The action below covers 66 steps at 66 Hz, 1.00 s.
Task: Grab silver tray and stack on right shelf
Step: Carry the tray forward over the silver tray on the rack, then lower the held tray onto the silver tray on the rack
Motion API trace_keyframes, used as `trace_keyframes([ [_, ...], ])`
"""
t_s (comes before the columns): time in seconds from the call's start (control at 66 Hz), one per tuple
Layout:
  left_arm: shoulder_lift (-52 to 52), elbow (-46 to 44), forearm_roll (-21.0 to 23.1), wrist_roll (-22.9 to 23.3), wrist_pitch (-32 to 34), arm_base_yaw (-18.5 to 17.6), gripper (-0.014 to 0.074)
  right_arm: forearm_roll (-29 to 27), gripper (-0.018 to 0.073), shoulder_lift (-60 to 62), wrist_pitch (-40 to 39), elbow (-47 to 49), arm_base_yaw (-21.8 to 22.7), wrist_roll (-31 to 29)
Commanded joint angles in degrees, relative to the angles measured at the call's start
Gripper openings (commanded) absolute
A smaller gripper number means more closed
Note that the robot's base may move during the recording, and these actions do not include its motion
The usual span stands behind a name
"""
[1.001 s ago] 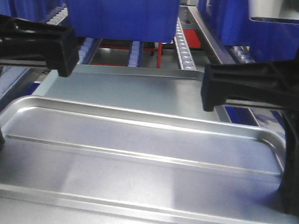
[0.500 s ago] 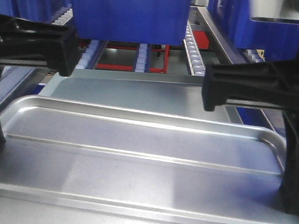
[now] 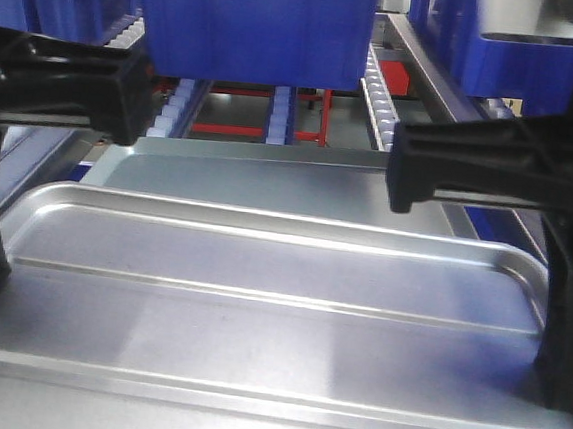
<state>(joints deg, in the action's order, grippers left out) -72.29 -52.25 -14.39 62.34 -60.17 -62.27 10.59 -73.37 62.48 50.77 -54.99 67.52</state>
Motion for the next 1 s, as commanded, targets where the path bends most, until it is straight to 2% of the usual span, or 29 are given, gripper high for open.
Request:
trace_keyframes([
  [0.0, 1.4, -1.5, -1.4, 0.2, 0.2, -0.4, -0.0099, 1.7, 0.0053, 1.4, 1.2, 1.8, 0.1, -0.1],
  [0.334, 1.4, -1.5, -1.4, 0.2, 0.1, -0.4, -0.0099, 1.8, 0.0053, 1.4, 0.3, 1.8, 0.1, -0.1],
  [0.424, 1.4, -1.6, -1.7, -0.3, 0.2, -0.4, -0.0099, 3.5, 0.0053, 1.4, -0.8, 2.0, 0.1, -0.3],
  [0.515, 1.4, -2.5, -1.5, -2.2, 0.8, 0.5, -0.0099, 4.3, 0.0053, 1.4, -2.1, 3.1, 0.1, -3.5],
  [0.622, 1.3, -4.8, -1.1, -4.9, 2.1, 4.6, -0.0099, 6.2, 0.0053, 1.4, -5.2, 5.8, 0.8, -6.9],
  [0.758, -0.4, -9.3, 3.0, -14.7, 3.6, 12.6, -0.0099, 9.1, 0.0053, 0.8, -8.4, 9.8, 4.1, -7.9],
  [0.849, -2.8, -12.5, 4.4, -20.0, 5.0, 17.6, -0.0099, 10.3, 0.0053, -0.7, -10.9, 11.6, 8.2, -10.7],
  [0.985, -7.0, -15.9, 4.4, -23.5, 7.9, 21.8, -0.0099, 10.2, 0.0053, -4.5, -15.8, 13.5, 14.9, -13.2],
])
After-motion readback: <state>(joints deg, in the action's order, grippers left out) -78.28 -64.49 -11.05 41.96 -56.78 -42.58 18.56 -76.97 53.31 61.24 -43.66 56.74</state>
